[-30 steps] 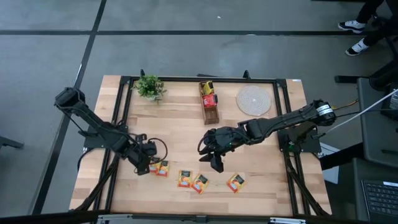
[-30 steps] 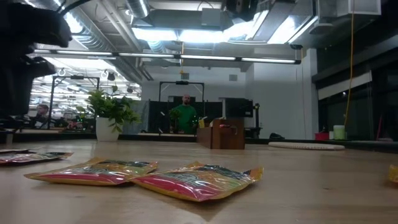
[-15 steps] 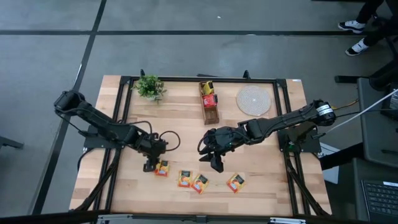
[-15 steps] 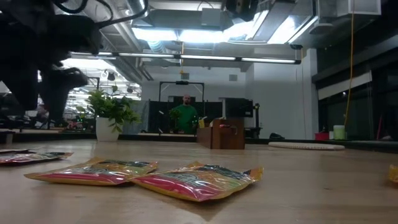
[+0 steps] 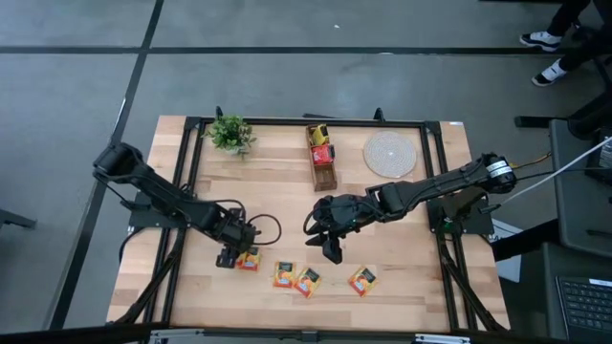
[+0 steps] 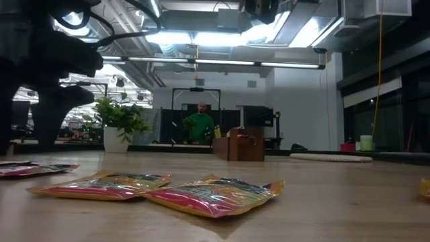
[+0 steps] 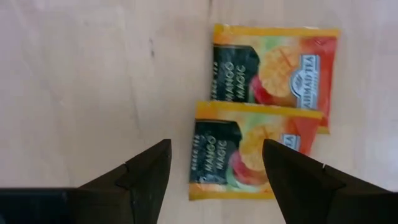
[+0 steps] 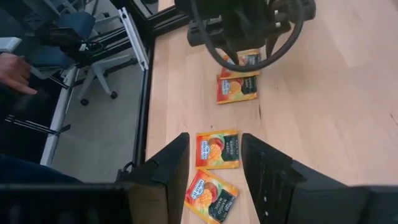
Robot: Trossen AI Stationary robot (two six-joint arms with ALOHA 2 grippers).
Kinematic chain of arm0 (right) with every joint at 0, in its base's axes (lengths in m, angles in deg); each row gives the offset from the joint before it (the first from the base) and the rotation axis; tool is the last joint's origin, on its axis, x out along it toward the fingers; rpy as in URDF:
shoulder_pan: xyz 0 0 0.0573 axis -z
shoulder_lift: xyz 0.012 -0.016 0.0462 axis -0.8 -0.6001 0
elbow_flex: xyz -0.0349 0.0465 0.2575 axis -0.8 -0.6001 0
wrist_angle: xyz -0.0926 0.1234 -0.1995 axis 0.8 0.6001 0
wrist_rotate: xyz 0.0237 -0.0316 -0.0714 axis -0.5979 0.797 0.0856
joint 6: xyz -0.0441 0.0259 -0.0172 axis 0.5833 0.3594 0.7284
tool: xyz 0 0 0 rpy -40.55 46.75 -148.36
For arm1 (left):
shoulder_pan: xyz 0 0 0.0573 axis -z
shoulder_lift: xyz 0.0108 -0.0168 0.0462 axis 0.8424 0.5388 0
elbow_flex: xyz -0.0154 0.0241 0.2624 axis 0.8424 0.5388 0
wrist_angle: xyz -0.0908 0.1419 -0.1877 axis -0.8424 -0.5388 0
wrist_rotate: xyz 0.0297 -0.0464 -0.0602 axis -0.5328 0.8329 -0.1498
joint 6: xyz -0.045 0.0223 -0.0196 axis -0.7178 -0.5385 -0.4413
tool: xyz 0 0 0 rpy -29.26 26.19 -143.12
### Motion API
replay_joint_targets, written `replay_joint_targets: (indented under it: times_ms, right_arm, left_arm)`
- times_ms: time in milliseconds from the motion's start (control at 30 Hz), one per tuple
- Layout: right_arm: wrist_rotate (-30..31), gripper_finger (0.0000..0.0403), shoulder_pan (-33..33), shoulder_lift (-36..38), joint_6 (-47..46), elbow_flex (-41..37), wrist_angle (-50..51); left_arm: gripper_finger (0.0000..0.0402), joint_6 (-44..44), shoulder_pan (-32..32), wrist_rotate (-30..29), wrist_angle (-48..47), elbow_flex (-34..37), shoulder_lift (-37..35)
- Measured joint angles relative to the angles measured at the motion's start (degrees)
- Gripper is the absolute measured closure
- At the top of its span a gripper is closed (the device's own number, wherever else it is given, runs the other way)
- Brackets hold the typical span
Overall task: Pick & Place Tea
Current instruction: Put the orange tea bag into the left section of the wooden organizer
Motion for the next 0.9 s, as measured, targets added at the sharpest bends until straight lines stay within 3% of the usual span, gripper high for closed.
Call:
replay_joint_targets:
  times_ms: [200, 433, 667, 900]
  right_arm:
    - [0.8, 0.0257, 0.1, 0.0, 0.1, 0.0, 0.2]
    - [0.8, 0.0257, 0.1, 0.0, 0.1, 0.0, 0.5]
    - [1.0, 0.0257, 0.1, 0.0, 0.4, 0.0, 0.7]
    - [1.0, 0.0257, 0.1, 0.0, 0.4, 0.0, 1.1]
  left_arm:
    - [0.0157, 0.2, 1.4, -4.5, 0.5, -0.5, 0.9]
    - [0.0155, 0.3, 3.9, -4.8, 0.7, -0.5, 0.9]
    - [0.0159, 1.2, 5.5, -11.0, 0.9, -0.5, 1.1]
    - [0.0159, 2.6, 5.4, -8.4, 2.7, -0.5, 5.3]
